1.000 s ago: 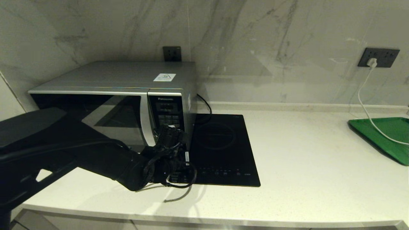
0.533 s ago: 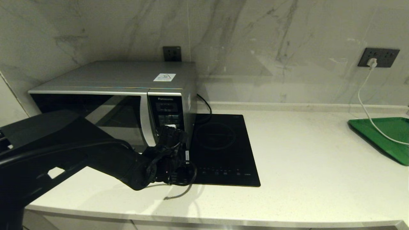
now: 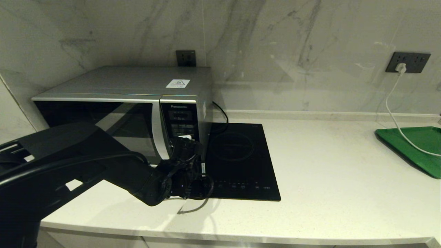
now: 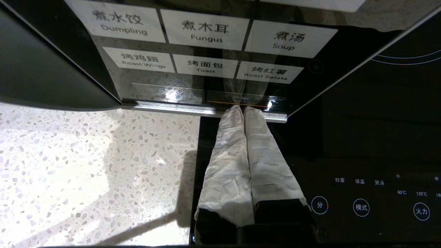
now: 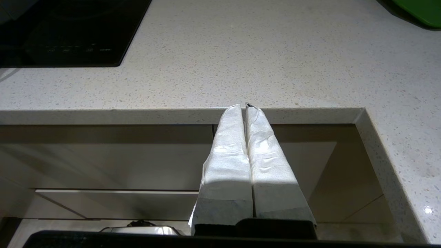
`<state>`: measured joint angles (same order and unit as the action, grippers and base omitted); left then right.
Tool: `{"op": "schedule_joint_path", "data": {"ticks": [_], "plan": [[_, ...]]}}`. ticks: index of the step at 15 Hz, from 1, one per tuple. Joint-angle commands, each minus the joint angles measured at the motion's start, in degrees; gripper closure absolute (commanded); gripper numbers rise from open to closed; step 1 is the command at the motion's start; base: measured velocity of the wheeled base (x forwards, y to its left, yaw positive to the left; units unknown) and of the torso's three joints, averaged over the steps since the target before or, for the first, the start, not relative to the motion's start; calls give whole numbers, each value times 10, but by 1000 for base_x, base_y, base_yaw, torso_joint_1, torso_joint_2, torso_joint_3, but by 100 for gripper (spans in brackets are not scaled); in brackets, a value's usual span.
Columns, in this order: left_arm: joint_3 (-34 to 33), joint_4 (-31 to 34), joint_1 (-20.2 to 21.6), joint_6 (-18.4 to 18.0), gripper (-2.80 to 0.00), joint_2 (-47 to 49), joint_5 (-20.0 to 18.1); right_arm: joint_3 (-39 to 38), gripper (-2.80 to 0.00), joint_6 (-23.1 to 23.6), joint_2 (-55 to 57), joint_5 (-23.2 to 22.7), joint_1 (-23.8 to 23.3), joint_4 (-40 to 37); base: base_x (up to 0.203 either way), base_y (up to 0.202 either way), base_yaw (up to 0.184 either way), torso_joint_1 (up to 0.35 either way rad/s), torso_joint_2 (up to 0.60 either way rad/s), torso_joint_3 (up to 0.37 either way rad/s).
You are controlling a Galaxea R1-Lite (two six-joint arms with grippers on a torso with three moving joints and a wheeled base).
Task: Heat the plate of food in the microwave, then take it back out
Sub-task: Open the microwave oven
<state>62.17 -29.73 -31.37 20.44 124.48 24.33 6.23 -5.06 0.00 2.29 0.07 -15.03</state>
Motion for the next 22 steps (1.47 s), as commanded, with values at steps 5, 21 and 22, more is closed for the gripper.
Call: {"op": "schedule_joint_path", "data": {"ticks": [5, 21, 22], "plan": [[-14, -3, 0, 2, 0, -16, 2, 0, 0, -1, 0, 0, 0, -1, 0, 0, 0, 0, 0, 0], [-304, 199, -5, 7, 0, -584, 10, 0, 0, 0, 0, 0, 0, -1, 0, 0, 0, 0, 0, 0], [-300, 257, -6, 6, 0, -640, 23, 0, 0, 0, 0, 1, 0, -1, 0, 0, 0, 0, 0, 0]]}}
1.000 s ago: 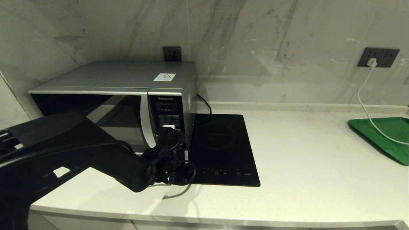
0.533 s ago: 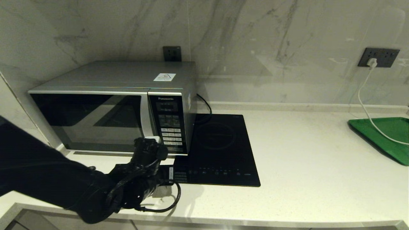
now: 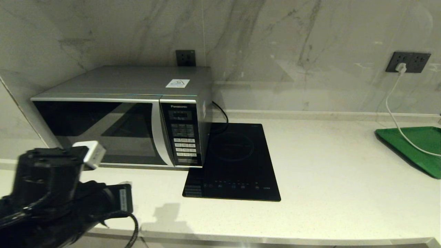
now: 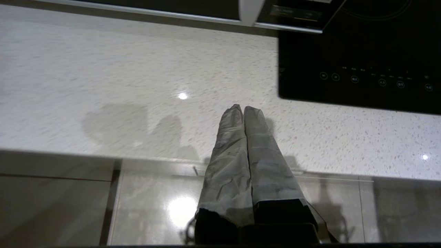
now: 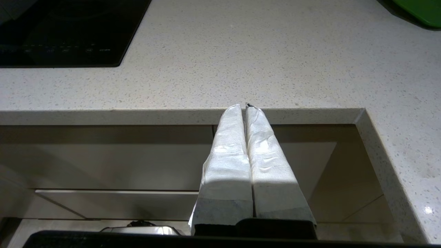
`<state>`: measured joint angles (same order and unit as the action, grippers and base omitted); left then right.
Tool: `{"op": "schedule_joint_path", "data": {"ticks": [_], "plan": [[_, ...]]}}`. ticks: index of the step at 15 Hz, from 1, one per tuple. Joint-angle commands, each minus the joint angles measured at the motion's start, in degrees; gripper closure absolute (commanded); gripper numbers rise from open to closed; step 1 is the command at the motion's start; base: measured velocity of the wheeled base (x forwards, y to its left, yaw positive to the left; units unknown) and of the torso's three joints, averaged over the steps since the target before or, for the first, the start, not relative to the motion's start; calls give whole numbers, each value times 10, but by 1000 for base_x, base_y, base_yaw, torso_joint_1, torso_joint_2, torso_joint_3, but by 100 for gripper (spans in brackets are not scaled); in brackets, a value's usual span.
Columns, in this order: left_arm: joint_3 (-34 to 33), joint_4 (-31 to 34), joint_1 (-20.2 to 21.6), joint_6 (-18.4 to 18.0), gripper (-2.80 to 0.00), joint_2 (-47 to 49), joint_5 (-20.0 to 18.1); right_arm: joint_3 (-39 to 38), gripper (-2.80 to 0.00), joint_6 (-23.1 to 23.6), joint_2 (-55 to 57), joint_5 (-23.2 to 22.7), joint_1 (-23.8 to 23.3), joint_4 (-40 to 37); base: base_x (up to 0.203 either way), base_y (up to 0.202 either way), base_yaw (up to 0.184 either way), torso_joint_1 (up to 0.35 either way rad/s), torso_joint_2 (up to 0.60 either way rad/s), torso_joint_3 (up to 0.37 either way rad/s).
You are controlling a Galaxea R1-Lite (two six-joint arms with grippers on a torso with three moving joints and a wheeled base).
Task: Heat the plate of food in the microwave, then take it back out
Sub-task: Open the microwave oven
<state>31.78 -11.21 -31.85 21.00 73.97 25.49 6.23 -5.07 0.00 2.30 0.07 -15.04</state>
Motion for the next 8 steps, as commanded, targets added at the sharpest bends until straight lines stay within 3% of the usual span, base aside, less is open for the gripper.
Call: {"op": "schedule_joint_path", "data": {"ticks": [1, 5, 7, 8], "plan": [[7, 138, -2, 0, 0, -195, 26, 0, 0, 0, 0, 1, 0, -1, 0, 0, 0, 0, 0, 0], [64, 451, 28, -17, 0, -410, 87, 0, 0, 0, 0, 0, 0, -1, 0, 0, 0, 0, 0, 0], [87, 514, 106, -68, 0, -475, 97, 0, 0, 0, 0, 0, 0, -1, 0, 0, 0, 0, 0, 0], [92, 526, 160, -113, 0, -510, 81, 0, 0, 0, 0, 1, 0, -1, 0, 0, 0, 0, 0, 0]]}}
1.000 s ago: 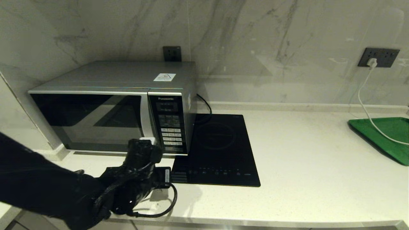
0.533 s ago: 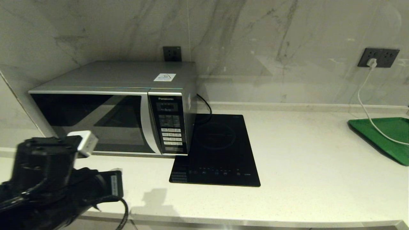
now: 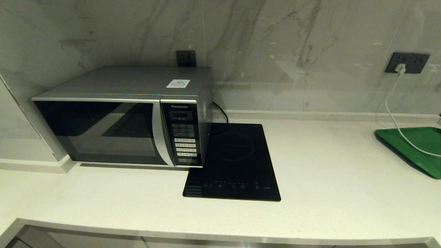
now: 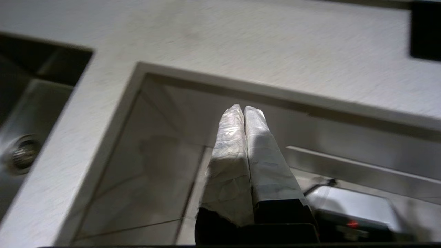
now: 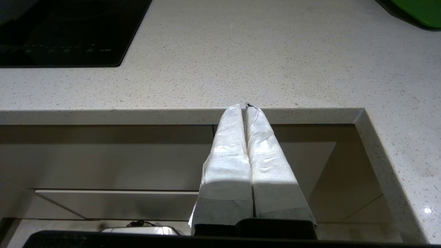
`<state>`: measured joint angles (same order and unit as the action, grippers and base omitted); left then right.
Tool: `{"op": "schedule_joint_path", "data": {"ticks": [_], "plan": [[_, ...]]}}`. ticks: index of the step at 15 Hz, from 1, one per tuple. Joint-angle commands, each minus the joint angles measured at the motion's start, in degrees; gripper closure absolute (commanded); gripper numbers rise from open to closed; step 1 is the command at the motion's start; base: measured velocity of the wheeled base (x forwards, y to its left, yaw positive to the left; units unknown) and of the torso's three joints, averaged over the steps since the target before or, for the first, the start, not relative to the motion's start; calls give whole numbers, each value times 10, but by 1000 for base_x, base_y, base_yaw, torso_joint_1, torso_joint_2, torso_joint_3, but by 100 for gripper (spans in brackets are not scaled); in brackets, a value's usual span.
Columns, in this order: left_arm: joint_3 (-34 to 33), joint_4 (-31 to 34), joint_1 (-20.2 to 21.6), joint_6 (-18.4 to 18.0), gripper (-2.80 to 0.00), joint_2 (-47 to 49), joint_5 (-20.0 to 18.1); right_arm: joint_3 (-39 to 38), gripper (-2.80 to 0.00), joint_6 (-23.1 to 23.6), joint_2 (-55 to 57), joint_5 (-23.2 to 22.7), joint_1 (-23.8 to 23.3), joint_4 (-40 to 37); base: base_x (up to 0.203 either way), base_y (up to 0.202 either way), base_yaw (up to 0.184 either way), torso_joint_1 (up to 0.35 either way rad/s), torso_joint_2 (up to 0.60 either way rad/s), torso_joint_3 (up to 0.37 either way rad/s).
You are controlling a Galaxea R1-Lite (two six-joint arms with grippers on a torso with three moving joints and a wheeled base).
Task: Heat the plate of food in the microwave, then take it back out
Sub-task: Open the microwave oven
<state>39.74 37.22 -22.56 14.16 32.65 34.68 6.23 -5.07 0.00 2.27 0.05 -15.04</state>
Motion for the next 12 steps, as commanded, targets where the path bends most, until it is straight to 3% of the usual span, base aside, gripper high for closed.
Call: {"op": "schedule_joint_path", "data": {"ticks": [1, 2, 4, 6, 7, 10, 12], "plan": [[15, 49, 116, -89, 0, -135, -50, 0, 0, 0, 0, 0, 0, -1, 0, 0, 0, 0, 0, 0], [19, 53, 150, -113, 0, -162, -87, 0, 0, 0, 0, 1, 0, -1, 0, 0, 0, 0, 0, 0], [26, 62, 155, -99, 0, -165, -147, 0, 0, 0, 0, 0, 0, -1, 0, 0, 0, 0, 0, 0], [31, 60, 164, -117, 0, -165, -149, 0, 0, 0, 0, 1, 0, -1, 0, 0, 0, 0, 0, 0], [30, 59, 189, -131, 0, -166, -162, 0, 0, 0, 0, 0, 0, -1, 0, 0, 0, 0, 0, 0], [3, 59, 231, -150, 0, -223, -266, 0, 0, 0, 0, 0, 0, -1, 0, 0, 0, 0, 0, 0], [-35, 55, 227, -159, 0, -287, -288, 0, 0, 0, 0, 1, 0, -1, 0, 0, 0, 0, 0, 0]]}}
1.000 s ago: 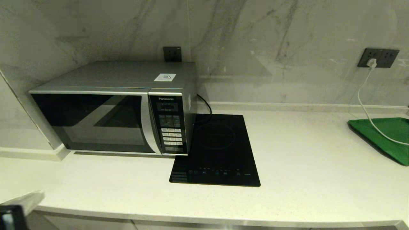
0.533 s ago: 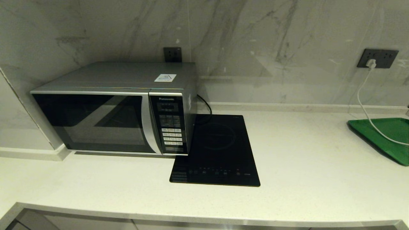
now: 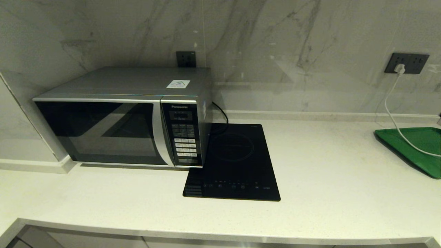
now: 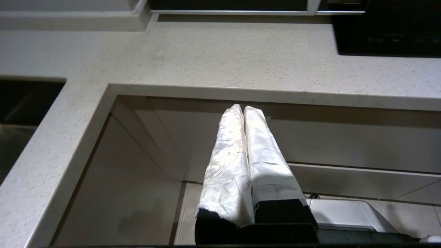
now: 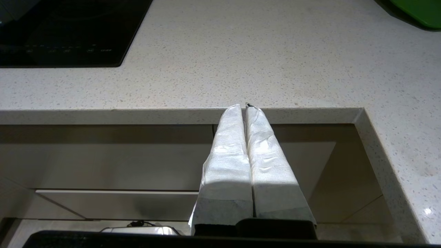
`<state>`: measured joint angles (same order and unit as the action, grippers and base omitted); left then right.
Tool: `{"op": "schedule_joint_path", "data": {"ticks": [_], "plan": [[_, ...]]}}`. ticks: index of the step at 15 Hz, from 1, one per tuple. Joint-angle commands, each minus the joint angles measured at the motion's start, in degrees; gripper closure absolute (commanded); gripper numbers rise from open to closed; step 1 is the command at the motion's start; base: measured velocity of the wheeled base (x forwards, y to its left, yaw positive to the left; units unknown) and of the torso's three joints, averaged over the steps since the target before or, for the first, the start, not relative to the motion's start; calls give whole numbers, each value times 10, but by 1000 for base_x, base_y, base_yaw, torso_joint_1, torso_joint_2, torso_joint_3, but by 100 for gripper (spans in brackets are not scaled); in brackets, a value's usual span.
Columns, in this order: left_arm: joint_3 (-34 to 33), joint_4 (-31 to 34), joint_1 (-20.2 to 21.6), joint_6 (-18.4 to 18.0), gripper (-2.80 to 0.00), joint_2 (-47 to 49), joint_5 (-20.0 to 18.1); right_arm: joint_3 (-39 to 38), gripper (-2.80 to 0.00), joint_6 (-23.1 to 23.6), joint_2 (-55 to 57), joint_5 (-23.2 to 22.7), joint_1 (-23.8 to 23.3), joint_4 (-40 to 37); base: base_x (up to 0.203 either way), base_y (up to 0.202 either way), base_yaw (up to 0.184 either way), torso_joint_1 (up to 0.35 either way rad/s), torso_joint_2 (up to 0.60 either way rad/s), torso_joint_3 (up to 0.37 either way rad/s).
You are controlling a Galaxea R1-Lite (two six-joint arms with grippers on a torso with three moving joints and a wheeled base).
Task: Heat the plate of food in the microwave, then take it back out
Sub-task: Open the microwave oven
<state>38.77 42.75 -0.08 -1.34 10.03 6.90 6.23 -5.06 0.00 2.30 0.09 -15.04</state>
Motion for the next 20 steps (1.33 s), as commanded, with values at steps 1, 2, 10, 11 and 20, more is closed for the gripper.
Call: {"op": "schedule_joint_path", "data": {"ticks": [1, 2, 10, 11, 20], "plan": [[-50, -12, 2, -12, 0, -92, -29, 0, 0, 0, 0, 0, 0, -1, 0, 0, 0, 0, 0, 0], [-72, -36, 1, -10, 0, -104, -46, 0, 0, 0, 0, 1, 0, -1, 0, 0, 0, 0, 0, 0], [-397, -410, 1, -20, 0, -100, -75, 0, 0, 0, 0, 1, 0, -1, 0, 0, 0, 0, 0, 0], [-386, -426, 1, -24, 0, -99, -79, 0, 0, 0, 0, 0, 0, -1, 0, 0, 0, 0, 0, 0], [-386, -426, 1, -25, 0, -99, -78, 0, 0, 0, 0, 1, 0, -1, 0, 0, 0, 0, 0, 0]]}}
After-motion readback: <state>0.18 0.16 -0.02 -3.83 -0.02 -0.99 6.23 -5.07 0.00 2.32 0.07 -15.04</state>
